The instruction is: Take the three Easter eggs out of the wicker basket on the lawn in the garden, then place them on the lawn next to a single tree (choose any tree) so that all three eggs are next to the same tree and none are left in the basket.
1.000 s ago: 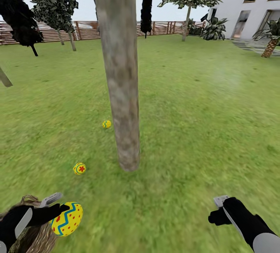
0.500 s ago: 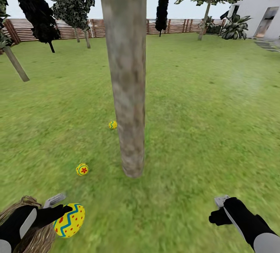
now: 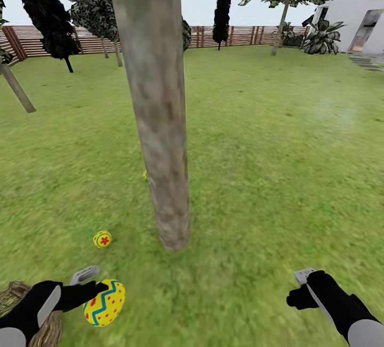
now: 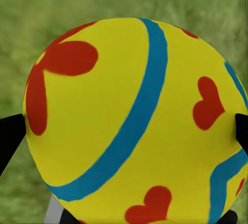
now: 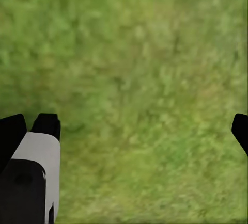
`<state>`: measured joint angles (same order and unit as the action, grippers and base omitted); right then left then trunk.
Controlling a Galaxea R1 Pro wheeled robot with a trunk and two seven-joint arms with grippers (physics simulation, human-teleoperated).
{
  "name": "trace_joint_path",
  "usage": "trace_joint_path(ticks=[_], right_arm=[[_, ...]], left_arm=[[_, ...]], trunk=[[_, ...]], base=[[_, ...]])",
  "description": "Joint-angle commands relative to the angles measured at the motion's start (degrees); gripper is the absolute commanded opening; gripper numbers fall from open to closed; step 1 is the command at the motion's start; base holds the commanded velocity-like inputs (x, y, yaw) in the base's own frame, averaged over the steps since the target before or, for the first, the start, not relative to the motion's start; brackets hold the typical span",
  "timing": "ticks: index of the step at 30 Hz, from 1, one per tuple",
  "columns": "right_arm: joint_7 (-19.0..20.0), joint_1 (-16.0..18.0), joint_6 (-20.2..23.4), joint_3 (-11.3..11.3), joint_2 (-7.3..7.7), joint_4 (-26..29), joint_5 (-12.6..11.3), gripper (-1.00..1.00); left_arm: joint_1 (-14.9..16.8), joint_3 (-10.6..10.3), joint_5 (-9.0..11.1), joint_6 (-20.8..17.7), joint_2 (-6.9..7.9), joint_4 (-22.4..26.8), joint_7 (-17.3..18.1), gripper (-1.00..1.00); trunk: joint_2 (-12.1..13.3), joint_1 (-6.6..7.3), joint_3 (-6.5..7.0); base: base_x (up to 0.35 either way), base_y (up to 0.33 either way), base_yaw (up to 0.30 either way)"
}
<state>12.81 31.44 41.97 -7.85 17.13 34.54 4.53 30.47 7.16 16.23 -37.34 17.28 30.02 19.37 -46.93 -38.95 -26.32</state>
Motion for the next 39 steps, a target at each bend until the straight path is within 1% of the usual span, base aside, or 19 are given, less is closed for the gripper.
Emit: trace_joint_path(ticks=[1,9,16,17,19,21,22,23,24,25,27,29,39], right_arm=[[0.37,0.03,0.22,-0.24,0.08,0.09,0.5,1.0],[0.37,0.03,0.3,-0.24,0.09,0.09,0.5,1.0],[0.37,0.03,0.3,-0.08,0.28,0.09,0.55,1.0],[0.37,0.03,0.28,-0.07,0.27,0.09,0.54,1.0],[0.37,0.03,0.23,-0.02,0.35,0.09,0.54,1.0],[0.39,0.03,0.21,-0.02,0.53,0.09,0.54,1.0],[0.44,0.03,0.15,0.0,1.04,0.09,0.5,1.0],[0.48,0.03,0.14,0.01,1.89,0.09,0.46,1.0],[0.56,0.03,0.18,0.02,2.58,0.09,0.29,1.0],[0.64,0.03,0.2,0.02,3.11,0.09,0.13,1.0],[0.7,0.03,0.21,0.07,3.54,0.11,0.0,1.0],[0.72,0.03,0.28,0.04,3.67,0.17,-0.04,1.0],[0.66,0.03,0.37,0.03,3.45,0.16,-0.05,1.0]], left_arm=[[0.03,0.24,0.06,-0.41,-0.08,0.01,0.13,-1.0],[0.03,0.23,0.17,-0.33,-0.15,-0.05,0.14,-1.0],[0.03,-0.03,-0.03,-0.29,0.05,-0.38,-0.59,-1.0],[0.03,0.0,-0.03,-0.33,0.12,-0.41,-1.9,-1.0],[0.03,0.09,0.02,-0.54,0.46,-0.54,-7.28,-1.0],[0.03,0.28,0.04,-2.06,0.68,-0.48,-13.73,-1.0],[0.03,0.53,0.27,-3.96,2.17,-0.35,-16.36,-1.0],[0.03,0.58,0.54,-4.68,3.51,-0.43,-16.34,-1.0],[0.03,0.58,0.52,-4.98,4.0,-0.46,-15.61,-1.0],[0.03,0.58,0.49,-5.13,4.25,-0.47,-15.06,-1.0],[0.03,0.56,0.41,-5.11,4.39,-0.49,-14.84,-1.0],[0.03,0.39,0.19,-5.02,4.1,-0.49,-14.99,-1.0],[0.03,0.15,0.05,-4.87,1.06,-0.06,-15.06,-1.0]], trunk=[[-0.05,-0.01,-0.06],[-0.05,-0.01,-0.06],[-2.86,-1.55,-1.32],[-3.26,-1.77,-1.5],[-4.06,-2.21,-1.86],[-4.87,-2.65,-2.22],[-5.27,-2.87,-2.4],[-5.67,-3.08,-2.58],[-6.07,-3.3,-2.76],[-6.47,-3.52,-2.94],[-7.27,-3.96,-3.3],[-8.07,-4.4,-3.66],[-12.08,-6.6,-5.45]], base=[[0.005,-0.006,0.0],[0.0,0.0,0.0],[0.0,0.0,0.0],[0.0,0.0,0.0],[0.0,0.0,0.0],[0.0,0.0,0.0],[0.0,0.0,0.0],[0.0,0.0,0.0],[0.0,0.0,0.0],[0.0,0.0,0.0],[0.0,0.0,0.0],[0.0,0.0,0.0],[0.0,0.0,0.0]])
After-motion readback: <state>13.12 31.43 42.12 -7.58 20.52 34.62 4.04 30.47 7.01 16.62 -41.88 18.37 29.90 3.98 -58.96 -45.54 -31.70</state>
